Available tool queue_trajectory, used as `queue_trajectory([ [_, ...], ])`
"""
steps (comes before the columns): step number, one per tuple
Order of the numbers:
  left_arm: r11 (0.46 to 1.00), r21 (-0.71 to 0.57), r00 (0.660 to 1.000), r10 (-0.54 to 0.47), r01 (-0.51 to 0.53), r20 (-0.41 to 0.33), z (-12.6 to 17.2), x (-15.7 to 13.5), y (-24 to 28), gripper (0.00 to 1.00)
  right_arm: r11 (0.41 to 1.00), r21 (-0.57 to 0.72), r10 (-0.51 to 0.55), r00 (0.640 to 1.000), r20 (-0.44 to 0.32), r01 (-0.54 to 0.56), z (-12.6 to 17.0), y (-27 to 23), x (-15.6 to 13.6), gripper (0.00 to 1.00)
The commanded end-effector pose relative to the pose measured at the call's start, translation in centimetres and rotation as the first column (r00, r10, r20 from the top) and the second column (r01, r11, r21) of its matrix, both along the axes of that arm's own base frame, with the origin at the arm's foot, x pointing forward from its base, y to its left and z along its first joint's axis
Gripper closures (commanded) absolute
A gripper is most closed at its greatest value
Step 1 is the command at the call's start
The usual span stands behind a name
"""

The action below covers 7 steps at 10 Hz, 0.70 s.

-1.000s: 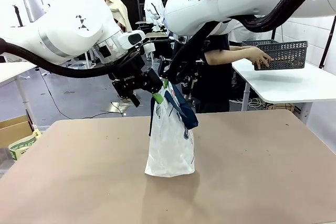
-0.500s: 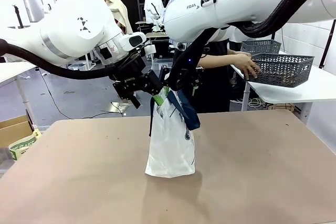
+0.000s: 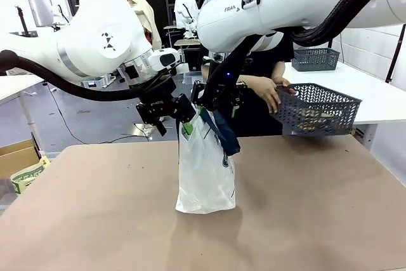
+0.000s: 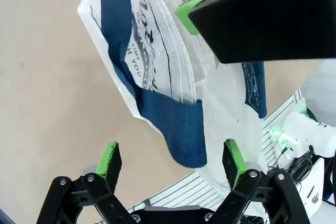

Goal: Transfer purchased items from the store into the shopping bag.
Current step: Open the Reusable shopping bag in the center of the table.

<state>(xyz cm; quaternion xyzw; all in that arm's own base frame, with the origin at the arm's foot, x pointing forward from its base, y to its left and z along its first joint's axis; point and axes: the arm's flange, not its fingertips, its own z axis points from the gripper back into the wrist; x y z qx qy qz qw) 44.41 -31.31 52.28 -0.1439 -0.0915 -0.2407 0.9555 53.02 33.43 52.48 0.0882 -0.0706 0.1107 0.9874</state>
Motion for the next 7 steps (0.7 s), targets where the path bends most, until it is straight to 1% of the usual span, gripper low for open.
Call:
queue_trajectory([
  [1, 0.998, 0.030, 0.998, 0.051, -0.052, 0.035, 0.20, 0.38, -0.53, 0.00, 1.000, -0.007, 0.008, 1.000, -0.015, -0.008, -0.52, -0.05, -0.10, 0.00],
  [2, 1.000, 0.013, 0.998, 0.015, -0.016, 0.056, 0.26, 0.49, -0.65, 0.00, 0.999, -0.010, 0.032, 0.999, -0.006, -0.032, -0.76, 0.04, -0.10, 0.00],
  [3, 1.000, 0.011, 1.000, 0.008, -0.008, 0.011, 0.06, 0.13, -0.03, 0.00, 0.998, -0.010, 0.060, 0.998, 0.014, -0.060, -1.02, 0.15, -0.12, 0.00],
  [4, 1.000, 0.011, 1.000, 0.008, -0.008, 0.011, 0.06, 0.13, -0.03, 0.00, 1.000, -0.002, 0.007, 1.000, -0.003, -0.007, -0.15, 0.08, -0.03, 0.00],
  [6, 1.000, 0.011, 1.000, 0.008, -0.008, 0.011, 0.06, 0.13, -0.03, 0.00, 1.000, -0.002, 0.007, 1.000, -0.003, -0.007, -0.15, 0.08, -0.03, 0.00],
  [7, 1.000, 0.013, 1.000, 0.006, -0.006, 0.020, 0.11, 0.25, -0.17, 0.19, 1.000, -0.003, 0.021, 1.000, 0.001, -0.021, -0.16, 0.22, -0.01, 0.16],
])
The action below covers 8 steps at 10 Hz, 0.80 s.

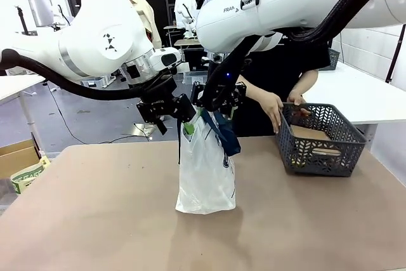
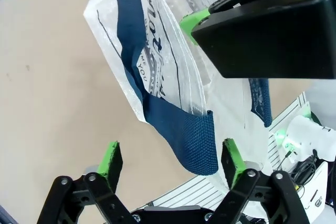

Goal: Transfer purchased items from the store into the shopping bag.
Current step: Open the Reusable shopping bag in the center of the table.

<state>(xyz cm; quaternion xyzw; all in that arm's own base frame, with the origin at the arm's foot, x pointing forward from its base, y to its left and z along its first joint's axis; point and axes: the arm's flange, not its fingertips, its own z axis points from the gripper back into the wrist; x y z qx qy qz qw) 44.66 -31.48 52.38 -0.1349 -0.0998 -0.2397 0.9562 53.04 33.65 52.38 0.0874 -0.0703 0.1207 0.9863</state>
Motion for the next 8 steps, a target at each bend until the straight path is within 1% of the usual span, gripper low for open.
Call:
queue_trajectory([
  [1, 1.000, 0.005, 1.000, 0.018, -0.018, 0.010, -0.08, -0.06, -0.19, 0.39, 1.000, -0.022, -0.015, 1.000, -0.005, 0.014, -0.26, 0.00, -0.19, 0.36],
  [2, 0.999, 0.007, 0.999, 0.034, -0.034, 0.001, -0.23, -0.13, -0.32, 0.59, 1.000, -0.010, -0.021, 0.999, -0.026, 0.021, -0.46, -0.15, -0.35, 0.56],
  [4, 0.999, 0.002, 0.999, 0.045, -0.045, 0.002, -0.21, -0.07, -0.49, 0.98, 1.000, 0.001, -0.024, 0.999, -0.033, 0.024, -0.52, -0.20, -0.40, 0.95],
  [5, 0.999, -0.002, 0.999, 0.053, -0.053, 0.000, -0.24, 0.00, -0.60, 1.00, 1.000, 0.001, -0.024, 0.999, -0.033, 0.024, -0.49, -0.27, -0.44, 1.00],
  [8, 0.998, 0.003, 0.998, 0.058, -0.058, 0.003, -0.04, 0.10, -0.86, 1.00, 1.000, -0.007, -0.009, 1.000, -0.018, 0.009, -0.26, -0.42, -0.71, 1.00],
])
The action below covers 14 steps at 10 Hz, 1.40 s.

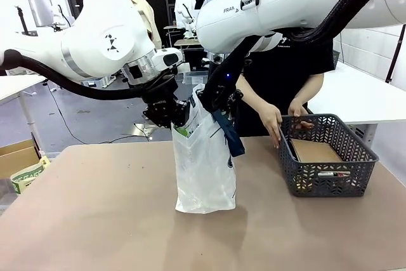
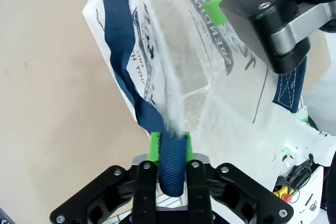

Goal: Transfer purchased items from the store into the shopping bag.
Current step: Open the Reusable shopping bag in the center of the table.

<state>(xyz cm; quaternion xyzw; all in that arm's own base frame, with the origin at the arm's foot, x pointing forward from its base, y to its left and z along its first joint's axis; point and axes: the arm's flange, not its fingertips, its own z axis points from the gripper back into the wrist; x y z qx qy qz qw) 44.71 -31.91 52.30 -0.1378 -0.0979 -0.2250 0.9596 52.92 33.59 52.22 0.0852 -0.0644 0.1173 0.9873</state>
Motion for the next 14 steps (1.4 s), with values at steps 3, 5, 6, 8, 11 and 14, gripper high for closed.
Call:
queue_trajectory([
  [3, 0.998, 0.035, 0.998, 0.055, -0.055, 0.008, -0.3, -0.1, 0.6, 1.00, 1.000, -0.030, 0.007, 1.000, 0.017, -0.006, 0.3, -2.0, -1.0, 1.00],
  [5, 0.996, 0.027, 0.996, 0.089, -0.089, 0.004, -0.4, -0.2, 1.1, 1.00, 0.998, -0.038, 0.047, 0.999, 0.016, -0.047, 0.3, -2.3, -1.3, 1.00],
  [6, 0.995, 0.031, 0.996, 0.091, -0.091, 0.001, -0.3, -0.3, 1.4, 1.00, 0.997, -0.041, 0.074, 0.997, 0.017, -0.073, 0.3, -2.5, -1.3, 1.00],
  [8, 0.984, 0.029, 0.984, 0.176, -0.176, -0.018, 0.1, -0.4, 2.5, 1.00, 0.992, -0.045, 0.118, 0.993, -0.004, -0.118, 0.5, -3.6, -1.1, 1.00],
  [11, 0.961, 0.065, 0.963, 0.269, -0.271, 0.025, 0.5, -0.9, 5.2, 1.00, 0.987, -0.076, 0.147, 0.989, 0.033, -0.144, 0.5, -6.4, -1.5, 1.00],
  [14, 0.941, 0.114, 0.947, 0.317, -0.320, 0.042, 0.3, -1.3, 7.3, 1.00, 0.978, -0.083, 0.198, 0.979, 0.055, -0.193, 0.4, -8.7, -1.9, 1.00],
])
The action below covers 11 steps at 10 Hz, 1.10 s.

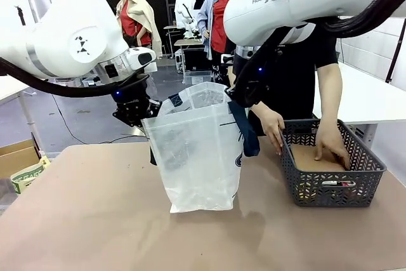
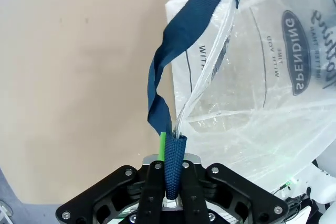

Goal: Transfer purchased items from the store into the shopping bag.
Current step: Open the Reusable shopping bag in the center of the table.

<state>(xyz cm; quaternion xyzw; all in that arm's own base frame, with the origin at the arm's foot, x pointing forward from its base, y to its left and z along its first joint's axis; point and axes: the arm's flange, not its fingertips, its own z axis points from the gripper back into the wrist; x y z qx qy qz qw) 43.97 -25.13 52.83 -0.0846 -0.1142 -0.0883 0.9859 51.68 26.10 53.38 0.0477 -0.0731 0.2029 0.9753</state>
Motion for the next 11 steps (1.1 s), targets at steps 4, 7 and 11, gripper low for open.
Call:
queue_trajectory([
  [4, 0.993, 0.115, 1.000, 0.022, -0.023, 0.007, -0.3, -0.8, 1.0, 1.00, 0.996, -0.034, 0.079, 0.997, 0.003, -0.079, -1.0, -2.7, -0.9, 1.00],
  [7, 0.992, 0.113, 0.998, -0.053, 0.056, -0.030, -0.6, -0.5, 0.4, 1.00, 1.000, -0.024, 0.017, 1.000, 0.009, -0.017, -1.1, -2.8, -0.8, 1.00],
  [11, 0.996, 0.061, 0.998, -0.056, 0.057, -0.024, -1.0, -0.7, -1.4, 1.00, 0.999, -0.014, -0.030, 1.000, -0.005, 0.030, -1.3, -2.6, -1.0, 1.00],
])
